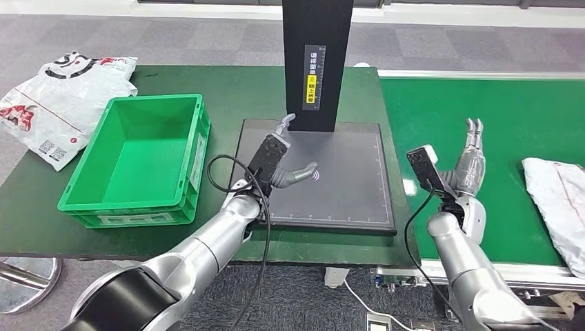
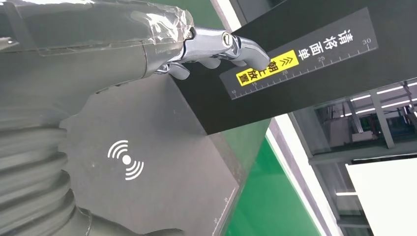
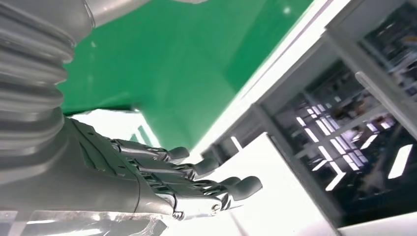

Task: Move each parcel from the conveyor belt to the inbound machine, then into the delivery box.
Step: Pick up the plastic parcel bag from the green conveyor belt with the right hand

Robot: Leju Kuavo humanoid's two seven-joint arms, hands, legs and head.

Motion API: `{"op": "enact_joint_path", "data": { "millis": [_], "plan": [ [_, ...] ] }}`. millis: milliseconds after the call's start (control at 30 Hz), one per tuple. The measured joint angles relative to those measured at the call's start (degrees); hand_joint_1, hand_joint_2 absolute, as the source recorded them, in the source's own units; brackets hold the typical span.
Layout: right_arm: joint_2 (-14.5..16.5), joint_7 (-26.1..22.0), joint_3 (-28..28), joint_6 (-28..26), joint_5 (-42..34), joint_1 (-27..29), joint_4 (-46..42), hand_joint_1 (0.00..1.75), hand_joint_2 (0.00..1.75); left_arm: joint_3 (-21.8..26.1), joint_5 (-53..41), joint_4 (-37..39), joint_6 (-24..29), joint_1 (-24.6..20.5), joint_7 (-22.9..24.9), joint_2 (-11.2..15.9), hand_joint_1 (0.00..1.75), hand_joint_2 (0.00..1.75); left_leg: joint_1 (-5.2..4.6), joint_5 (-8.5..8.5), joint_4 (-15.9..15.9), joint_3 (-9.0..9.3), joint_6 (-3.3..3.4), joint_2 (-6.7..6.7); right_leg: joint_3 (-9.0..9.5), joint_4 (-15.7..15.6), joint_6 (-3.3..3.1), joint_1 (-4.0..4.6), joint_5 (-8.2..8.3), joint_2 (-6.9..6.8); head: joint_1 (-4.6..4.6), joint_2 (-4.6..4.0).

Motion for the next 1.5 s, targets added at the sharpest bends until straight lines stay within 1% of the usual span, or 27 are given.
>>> {"op": "enact_joint_path", "data": {
  "millis": [233,600,667,767,833,933,1100,1500],
  "plan": [
    [-0.17,0.20,-4.00,-0.09,-0.27,1.39,-1.40,0.00,1.75,0.00,0.13,0.00,0.02,0.07,-0.01,-0.36,0.00,1.75,0.00,0.00,0.00,0.01,0.00,0.02,0.01,0.01,0.01,0.00,-0.03,0.02,0.00,-0.01],
    [-0.17,0.34,-5.43,-0.09,0.46,1.72,-2.04,0.00,1.75,0.00,0.13,0.00,0.03,0.09,-0.02,-0.56,0.00,1.75,0.00,0.00,0.00,0.00,0.00,0.02,0.01,0.00,0.01,-0.01,-0.03,0.01,0.00,0.00],
    [-0.09,0.87,-6.62,-0.09,4.98,2.04,-2.52,0.00,1.75,0.00,0.13,0.00,0.03,0.09,-0.07,-0.57,0.00,1.75,0.00,0.00,0.00,0.00,0.00,0.01,0.01,0.00,0.01,-0.01,-0.03,0.00,0.00,0.01],
    [0.40,1.72,-11.64,-0.09,15.57,3.02,-4.00,0.00,1.75,0.00,0.16,-0.02,0.16,0.13,-0.07,-0.60,0.00,1.75,0.00,-0.01,0.00,-0.01,0.01,-0.03,0.04,0.00,0.03,0.00,-0.05,-0.08,0.00,0.01],
    [0.75,2.03,-14.72,-0.09,18.17,3.51,-4.79,0.00,1.75,0.00,0.22,-0.02,0.25,0.15,-0.05,-0.60,0.00,1.75,0.00,-0.01,0.00,-0.02,0.02,-0.04,0.04,0.00,0.03,-0.01,-0.05,-0.09,0.01,0.00],
    [0.98,2.16,-17.01,-0.09,18.69,3.97,-5.51,0.00,1.75,0.00,0.27,-0.02,0.27,0.18,-0.05,-0.61,0.00,1.75,-0.01,-0.03,0.00,-0.01,0.02,-0.02,0.04,0.00,0.03,-0.01,-0.05,-0.03,0.01,0.00],
    [1.24,2.15,-18.78,-0.09,18.99,4.45,-6.08,0.00,1.75,0.00,0.28,-0.04,0.27,0.20,-0.03,-0.69,0.00,1.75,-0.01,-0.06,0.00,0.00,0.05,0.00,0.04,0.00,0.03,-0.02,-0.05,-0.03,0.00,0.01],
    [1.54,2.15,-19.54,-0.09,19.05,4.60,-6.51,0.00,1.75,0.00,0.28,-0.17,0.27,0.26,-0.01,-0.78,0.00,1.75,-0.01,-0.06,0.00,0.00,0.05,0.02,0.03,0.00,0.03,-0.01,-0.06,-0.02,0.00,0.01]
  ]
}}
